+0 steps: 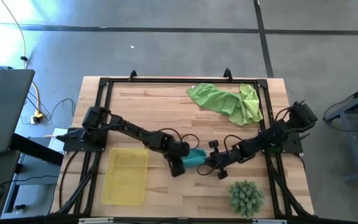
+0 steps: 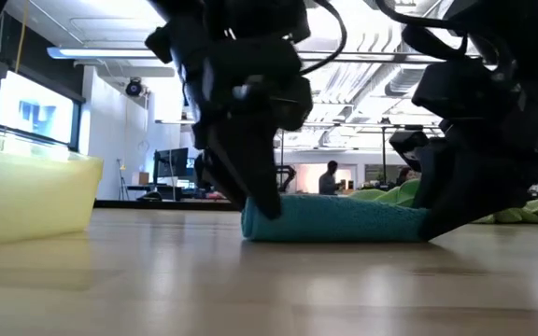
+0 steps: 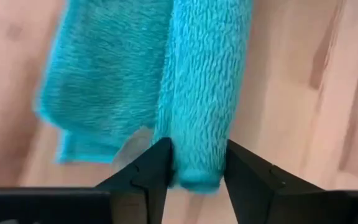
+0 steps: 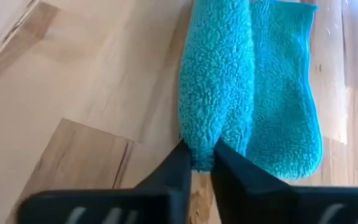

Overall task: Roll microfiber towels into tight, uniform cylinder then place into a basket
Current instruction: Roll the blue microfiber towel

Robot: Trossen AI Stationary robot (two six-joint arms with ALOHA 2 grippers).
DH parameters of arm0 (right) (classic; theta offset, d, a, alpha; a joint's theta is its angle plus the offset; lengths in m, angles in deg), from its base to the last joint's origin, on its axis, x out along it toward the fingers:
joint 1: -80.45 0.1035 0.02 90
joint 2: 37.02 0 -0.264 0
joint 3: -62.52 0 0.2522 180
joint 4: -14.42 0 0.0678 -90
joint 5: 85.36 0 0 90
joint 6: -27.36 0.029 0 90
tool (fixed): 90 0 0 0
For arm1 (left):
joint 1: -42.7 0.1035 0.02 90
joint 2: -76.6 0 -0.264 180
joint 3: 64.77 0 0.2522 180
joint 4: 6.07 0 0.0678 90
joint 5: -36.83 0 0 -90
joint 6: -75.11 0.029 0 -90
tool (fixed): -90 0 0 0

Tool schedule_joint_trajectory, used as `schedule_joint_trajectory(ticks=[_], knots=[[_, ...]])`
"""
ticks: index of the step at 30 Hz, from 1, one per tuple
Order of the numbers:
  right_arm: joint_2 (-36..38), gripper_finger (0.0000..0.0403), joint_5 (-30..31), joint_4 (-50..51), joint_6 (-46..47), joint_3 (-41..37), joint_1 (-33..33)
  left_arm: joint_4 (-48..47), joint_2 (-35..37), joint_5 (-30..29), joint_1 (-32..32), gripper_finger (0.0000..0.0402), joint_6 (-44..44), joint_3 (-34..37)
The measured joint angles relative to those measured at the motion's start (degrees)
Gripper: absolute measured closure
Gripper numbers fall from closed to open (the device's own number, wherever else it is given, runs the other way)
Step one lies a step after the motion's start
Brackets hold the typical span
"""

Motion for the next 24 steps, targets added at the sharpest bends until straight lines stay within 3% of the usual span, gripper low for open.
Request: schedule_joint_trajectory(ticks=[3,7,18,24], knots=[[0.0,0.0396,-2.0,0.0,1.3,-0.1,-0.7,-5.0,2.3,0.2,0.9,0.0264,4.3,0.1],[0.0,0.0392,-5.6,-0.1,5.9,-0.2,-2.4,-11.4,5.7,-1.3,1.8,0.0267,7.9,0.1],[0.0,0.0399,-22.2,-0.8,19.4,-0.2,-10.6,-0.6,7.2,-15.9,-5.1,0.0272,17.1,-0.1],[-0.2,0.0399,-29.1,-1.1,23.9,-0.2,-14.1,0.6,4.8,-28.5,-8.1,0.0272,21.9,-0.1]])
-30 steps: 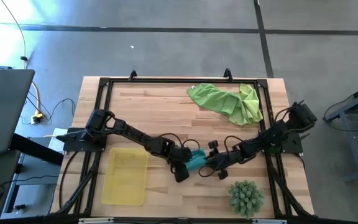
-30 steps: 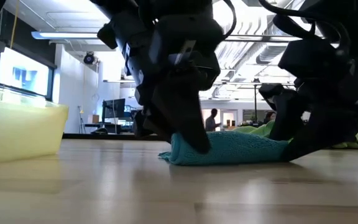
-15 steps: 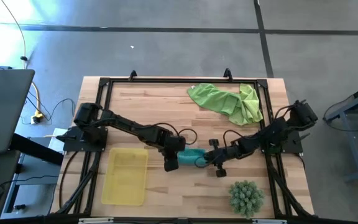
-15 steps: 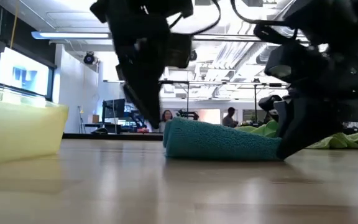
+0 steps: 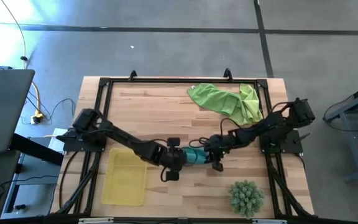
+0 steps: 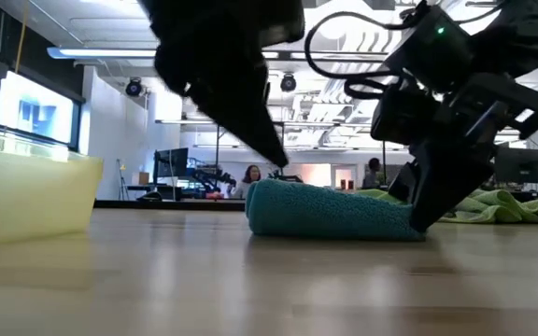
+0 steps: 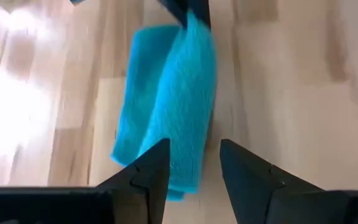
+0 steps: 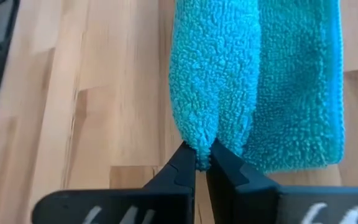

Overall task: Roll microfiber towels into tight, uniform cylinder then place into a basket
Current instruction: Roll the blue microfiber towel

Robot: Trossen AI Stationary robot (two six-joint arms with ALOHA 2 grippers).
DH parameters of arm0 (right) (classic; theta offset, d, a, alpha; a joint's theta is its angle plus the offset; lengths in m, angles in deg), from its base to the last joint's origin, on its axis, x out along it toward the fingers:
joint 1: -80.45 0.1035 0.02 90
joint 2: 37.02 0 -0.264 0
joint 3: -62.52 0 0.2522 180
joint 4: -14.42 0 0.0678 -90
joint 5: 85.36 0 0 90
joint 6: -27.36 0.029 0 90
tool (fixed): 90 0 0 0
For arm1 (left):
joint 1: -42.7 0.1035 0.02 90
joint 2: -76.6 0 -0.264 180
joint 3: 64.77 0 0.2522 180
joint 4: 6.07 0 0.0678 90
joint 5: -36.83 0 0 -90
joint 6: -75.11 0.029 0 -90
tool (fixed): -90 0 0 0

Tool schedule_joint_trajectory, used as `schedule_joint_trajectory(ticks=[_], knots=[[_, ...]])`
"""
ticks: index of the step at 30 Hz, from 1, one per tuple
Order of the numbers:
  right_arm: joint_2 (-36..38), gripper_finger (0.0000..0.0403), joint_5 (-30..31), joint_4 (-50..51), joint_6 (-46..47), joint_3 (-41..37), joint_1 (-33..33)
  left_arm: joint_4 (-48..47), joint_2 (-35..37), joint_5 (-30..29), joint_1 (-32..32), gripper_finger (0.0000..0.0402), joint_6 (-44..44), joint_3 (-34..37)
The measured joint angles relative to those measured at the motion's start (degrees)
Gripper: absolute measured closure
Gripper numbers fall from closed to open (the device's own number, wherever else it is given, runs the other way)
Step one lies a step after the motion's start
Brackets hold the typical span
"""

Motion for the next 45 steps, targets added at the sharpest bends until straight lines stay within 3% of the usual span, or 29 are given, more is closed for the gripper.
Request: schedule_joint_trajectory(ticks=[5,11,18,24,29,34,38,45], knots=[[0.0,0.0399,-0.8,-0.2,0.4,0.0,-0.7,-0.2,-3.6,1.1,0.3,0.0252,1.2,0.0],[0.0,0.0399,-1.3,-0.2,0.5,0.0,-0.7,-0.5,-6.6,-3.6,1.1,0.0218,1.7,-0.2],[0.0,0.0387,-1.4,-0.5,-2.4,-0.1,-0.8,-2.5,-6.3,12.9,2.9,0.0221,-8.2,-0.3],[1.7,0.0329,-0.6,-0.3,-7.6,-0.2,-1.7,-2.4,-6.3,17.5,3.6,0.0261,-12.3,-0.3],[5.1,0.0283,0.1,2.5,-11.7,-0.3,-1.7,-1.9,-6.4,25.7,6.5,0.0302,-19.0,-0.2],[8.8,0.0262,0.4,5.5,-17.8,-0.3,-1.1,-1.5,-6.5,33.0,9.1,0.0332,-21.9,-0.1],[10.6,0.0258,5.3,4.1,-24.2,-0.3,2.0,-1.0,-6.6,36.3,10.9,0.0341,-22.9,-0.1],[13.2,0.0258,19.7,2.9,-32.8,-0.2,10.9,-1.0,-6.8,37.7,12.8,0.0341,-24.5,-0.1]])
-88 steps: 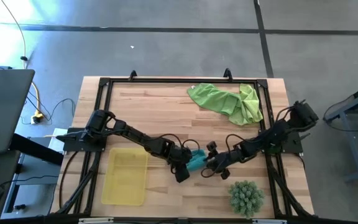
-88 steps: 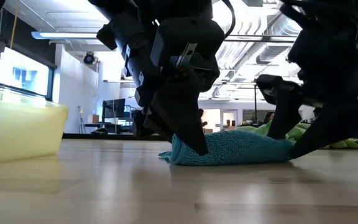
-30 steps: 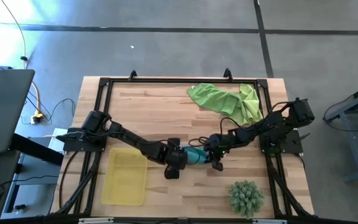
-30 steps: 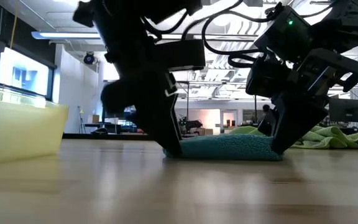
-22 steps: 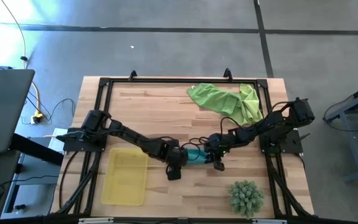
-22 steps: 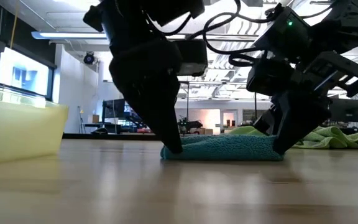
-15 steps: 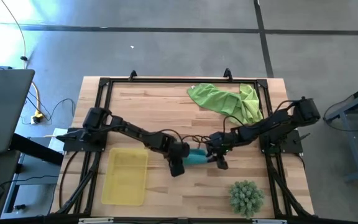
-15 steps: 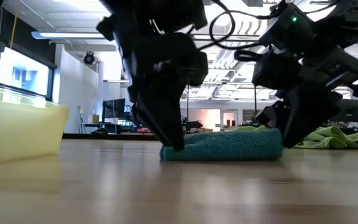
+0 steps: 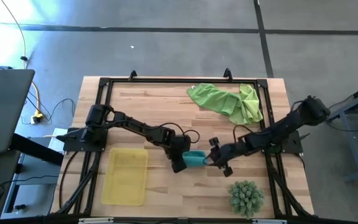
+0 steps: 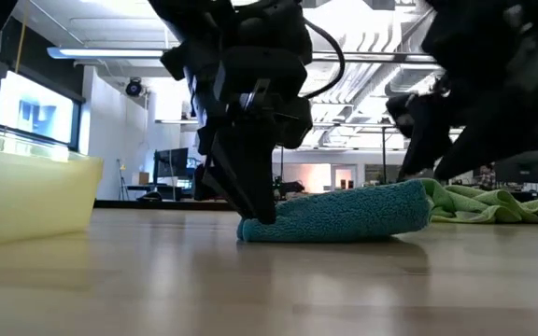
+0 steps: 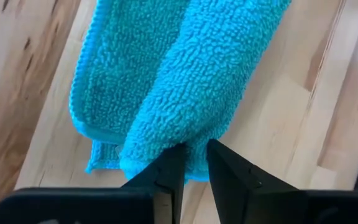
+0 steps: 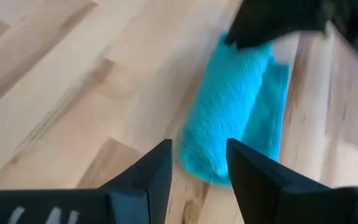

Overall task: Roll microfiber towels into tight, uniform cylinder then place into a basket
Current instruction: Roll the blue microfiber towel

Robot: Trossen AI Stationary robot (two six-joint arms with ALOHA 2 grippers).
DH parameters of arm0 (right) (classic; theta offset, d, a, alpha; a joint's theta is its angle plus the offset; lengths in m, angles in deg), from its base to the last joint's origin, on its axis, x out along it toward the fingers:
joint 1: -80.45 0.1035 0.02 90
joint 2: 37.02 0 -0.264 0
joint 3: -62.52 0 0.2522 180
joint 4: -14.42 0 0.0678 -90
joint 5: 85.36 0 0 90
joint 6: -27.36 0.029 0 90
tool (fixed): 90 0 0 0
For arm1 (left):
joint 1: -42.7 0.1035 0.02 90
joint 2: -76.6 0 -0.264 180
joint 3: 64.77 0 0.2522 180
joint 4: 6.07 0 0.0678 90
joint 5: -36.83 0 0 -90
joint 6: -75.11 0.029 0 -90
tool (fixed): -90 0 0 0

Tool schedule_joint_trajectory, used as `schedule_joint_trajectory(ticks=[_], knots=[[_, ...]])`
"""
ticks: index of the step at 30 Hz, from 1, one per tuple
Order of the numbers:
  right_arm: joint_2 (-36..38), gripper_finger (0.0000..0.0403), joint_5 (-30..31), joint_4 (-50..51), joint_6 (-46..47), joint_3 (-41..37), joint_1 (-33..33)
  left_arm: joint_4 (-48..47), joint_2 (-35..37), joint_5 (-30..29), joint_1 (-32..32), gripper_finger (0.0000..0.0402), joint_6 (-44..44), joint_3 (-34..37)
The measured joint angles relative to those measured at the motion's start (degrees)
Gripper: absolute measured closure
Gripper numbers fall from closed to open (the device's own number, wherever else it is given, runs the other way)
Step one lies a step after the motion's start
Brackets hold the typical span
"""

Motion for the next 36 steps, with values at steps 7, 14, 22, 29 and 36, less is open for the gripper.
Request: schedule_joint_trajectory(ticks=[7,14,22,29,36], knots=[[-3.3,0.0258,9.6,-7.0,-8.1,0.1,6.9,1.9,-1.9,5.9,1.7,0.0342,-2.8,0.0],[-8.6,0.0258,8.9,-11.4,-8.4,0.1,5.2,2.5,-2.4,6.8,1.7,0.0342,-3.4,0.0],[-11.6,0.0258,10.5,-10.8,-8.0,0.2,1.3,5.1,-2.6,7.6,1.6,0.0342,-3.4,0.0],[-13.1,0.0269,9.6,-7.9,-2.0,0.4,0.1,7.0,-2.5,7.5,1.5,0.0342,-0.8,0.1],[-13.0,0.0363,5.8,-5.0,7.1,0.5,-0.9,4.9,-0.3,6.2,1.5,0.0341,3.1,0.2]])
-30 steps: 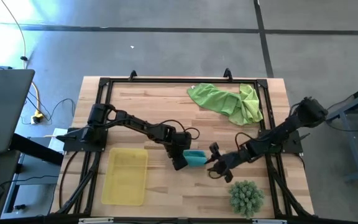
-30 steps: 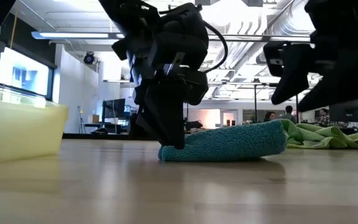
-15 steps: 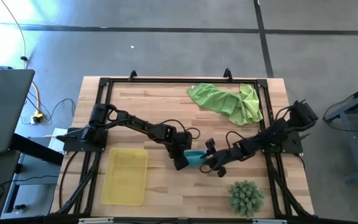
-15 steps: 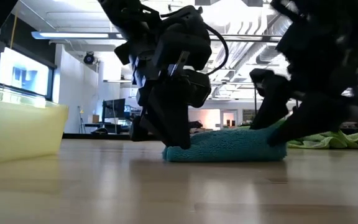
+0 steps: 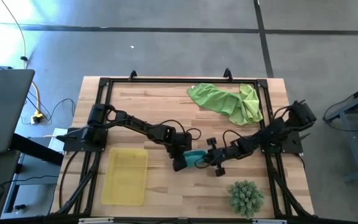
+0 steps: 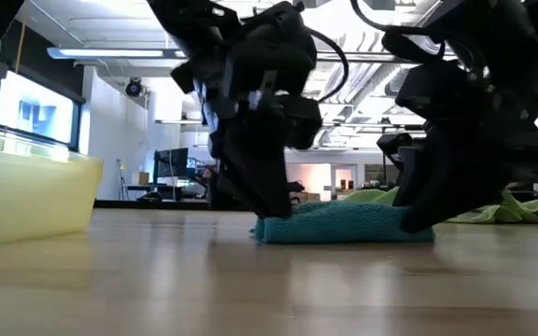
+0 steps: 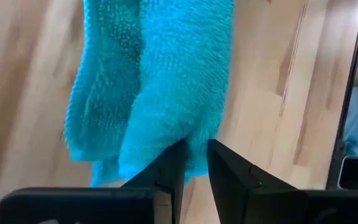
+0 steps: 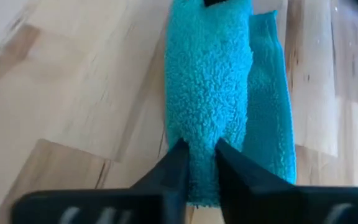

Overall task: Roll microfiber towels into tight, uniform cylinder then place into a basket
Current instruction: Roll the blue microfiber towel

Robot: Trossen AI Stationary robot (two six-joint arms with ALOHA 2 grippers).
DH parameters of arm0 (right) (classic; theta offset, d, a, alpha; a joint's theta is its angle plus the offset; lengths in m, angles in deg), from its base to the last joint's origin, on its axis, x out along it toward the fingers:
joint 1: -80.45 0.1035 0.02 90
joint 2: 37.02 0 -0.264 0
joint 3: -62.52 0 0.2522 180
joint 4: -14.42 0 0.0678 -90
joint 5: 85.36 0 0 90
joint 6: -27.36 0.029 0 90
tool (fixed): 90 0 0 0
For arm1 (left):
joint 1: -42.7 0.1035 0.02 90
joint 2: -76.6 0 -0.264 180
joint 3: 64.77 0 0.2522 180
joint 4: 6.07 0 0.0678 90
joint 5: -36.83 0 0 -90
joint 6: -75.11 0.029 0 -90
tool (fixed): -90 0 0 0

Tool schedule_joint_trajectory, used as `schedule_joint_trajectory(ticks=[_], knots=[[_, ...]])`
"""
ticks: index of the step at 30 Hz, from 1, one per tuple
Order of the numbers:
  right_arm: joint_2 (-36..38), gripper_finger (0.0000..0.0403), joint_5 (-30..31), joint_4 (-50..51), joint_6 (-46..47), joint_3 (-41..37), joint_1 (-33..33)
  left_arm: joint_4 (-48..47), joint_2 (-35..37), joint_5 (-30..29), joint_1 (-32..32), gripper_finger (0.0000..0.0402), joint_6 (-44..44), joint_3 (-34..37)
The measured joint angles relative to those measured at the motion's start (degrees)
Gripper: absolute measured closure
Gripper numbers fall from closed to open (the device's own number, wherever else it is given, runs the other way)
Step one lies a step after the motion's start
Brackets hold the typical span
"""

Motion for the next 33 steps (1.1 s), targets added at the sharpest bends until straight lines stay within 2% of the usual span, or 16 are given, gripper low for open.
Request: schedule_joint_trajectory(ticks=[3,7,11,14,18,22,26,29,33], knots=[[0.0,0.0393,-3.2,0.3,2.2,0.0,-0.9,-2.9,1.9,-1.2,0.0,0.0341,1.9,0.0],[0.1,0.0385,-8.0,0.3,6.4,-0.1,-3.3,-7.7,4.5,-4.4,-0.8,0.0341,4.1,0.0],[0.1,0.0396,-14.4,0.4,8.6,-0.2,-6.6,-9.1,5.8,-8.3,-3.6,0.0341,6.2,0.0],[0.0,0.0398,-18.8,0.4,10.1,-0.2,-9.1,-8.7,6.2,-12.7,-6.2,0.0341,7.9,0.0],[-0.1,0.0397,-25.4,0.3,13.7,-0.2,-12.4,-8.4,6.2,-22.2,-9.9,0.0335,10.1,-0.1],[-0.1,0.0397,-28.5,0.3,15.1,-0.3,-14.1,-8.2,6.3,-33.9,-12.6,0.0306,8.8,-0.1],[-0.1,0.0396,-28.6,0.3,15.2,-0.3,-14.4,-8.1,6.3,-40.7,-13.2,0.0261,5.9,-0.1],[-0.1,0.0396,-28.5,0.3,16.5,-0.3,-14.4,-6.6,6.3,-41.8,-13.4,0.0229,7.1,-0.1],[-0.2,0.0396,-31.0,-0.3,21.8,-0.4,-14.9,-1.8,5.0,-42.1,-14.1,0.0207,16.4,-0.2]])
